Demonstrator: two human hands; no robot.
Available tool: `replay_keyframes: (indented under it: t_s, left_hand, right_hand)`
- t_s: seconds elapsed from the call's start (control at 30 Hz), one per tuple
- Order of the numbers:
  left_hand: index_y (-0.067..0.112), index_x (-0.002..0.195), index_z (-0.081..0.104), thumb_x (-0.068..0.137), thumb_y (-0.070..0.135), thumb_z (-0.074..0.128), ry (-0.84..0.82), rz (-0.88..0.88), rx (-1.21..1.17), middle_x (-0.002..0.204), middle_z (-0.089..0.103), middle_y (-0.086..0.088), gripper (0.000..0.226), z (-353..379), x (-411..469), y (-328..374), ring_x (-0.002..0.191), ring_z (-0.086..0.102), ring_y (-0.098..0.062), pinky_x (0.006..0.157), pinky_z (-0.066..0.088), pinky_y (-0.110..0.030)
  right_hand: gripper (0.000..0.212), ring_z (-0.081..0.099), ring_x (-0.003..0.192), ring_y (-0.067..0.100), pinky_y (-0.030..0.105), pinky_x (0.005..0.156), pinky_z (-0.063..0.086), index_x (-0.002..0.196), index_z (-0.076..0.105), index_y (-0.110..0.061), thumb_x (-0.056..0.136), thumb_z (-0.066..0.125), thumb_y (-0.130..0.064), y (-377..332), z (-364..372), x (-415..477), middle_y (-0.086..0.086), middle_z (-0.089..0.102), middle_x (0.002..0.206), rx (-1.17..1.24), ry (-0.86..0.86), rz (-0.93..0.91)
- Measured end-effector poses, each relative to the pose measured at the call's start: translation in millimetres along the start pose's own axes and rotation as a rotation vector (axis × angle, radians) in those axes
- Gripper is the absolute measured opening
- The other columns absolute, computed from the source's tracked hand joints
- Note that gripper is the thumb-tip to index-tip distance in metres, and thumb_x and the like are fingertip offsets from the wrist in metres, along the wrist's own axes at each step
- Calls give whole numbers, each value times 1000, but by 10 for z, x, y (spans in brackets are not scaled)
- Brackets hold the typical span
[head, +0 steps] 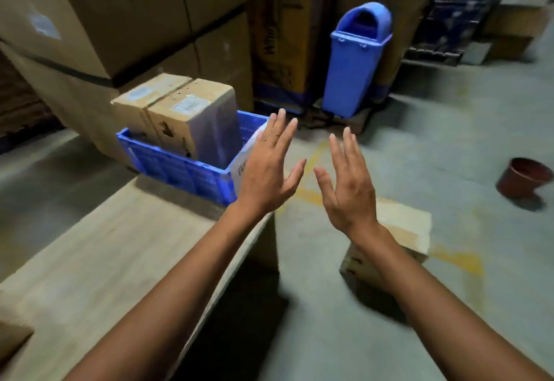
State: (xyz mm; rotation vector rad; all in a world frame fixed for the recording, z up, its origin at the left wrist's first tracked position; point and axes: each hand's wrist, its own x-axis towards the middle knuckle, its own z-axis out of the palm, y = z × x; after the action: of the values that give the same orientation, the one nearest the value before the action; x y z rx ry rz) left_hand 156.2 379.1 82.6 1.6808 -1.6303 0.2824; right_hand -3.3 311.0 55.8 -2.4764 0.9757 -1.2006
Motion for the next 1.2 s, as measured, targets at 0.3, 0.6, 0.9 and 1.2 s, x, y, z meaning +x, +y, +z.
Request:
replay_keyframes:
  t_s: [0.3, 0.6, 0.9, 1.2]
  left_hand:
    - [16, 153, 37, 101, 41, 50, -204, -451, -595, 160, 34, -2, 60, 1565, 618, 368, 148, 29, -12, 117, 20, -21]
    - [20, 156, 29, 100, 67, 16, -440, -1162, -1124, 161, 32, -5, 74, 3377, 1115, -221, 150, 25, -18, 121, 13, -46]
    - [19, 158, 24, 98, 69, 20, -608, -1278, -968, 163, 28, -2, 78, 4662, 1190, -284, 150, 25, -14, 122, 13, -46]
    - [15, 159, 19, 101, 65, 19, -679, -1333, -824, 165, 20, -1, 77, 6128, 887, -414, 151, 20, -12, 124, 10, -41]
  right_hand:
    - [62, 25, 151, 18, 23, 118, 16, 155, 36, -13, 104, 38, -48, 1607, -530, -237, 6, 30, 164, 173, 19, 579]
    - [68, 30, 149, 19, 51, 120, 26, 157, 30, -18, 105, 19, -59, 3160, -504, -310, 4, 30, 164, 849, 294, 1303]
    - [71, 28, 150, 22, 51, 121, 24, 159, 27, -20, 103, 22, -63, 4168, -339, -610, 6, 26, 165, 829, 370, 1580]
    - [69, 26, 151, 20, 45, 121, 23, 160, 21, -17, 105, 21, -59, 5536, 246, -768, 6, 23, 166, 806, 190, 1695]
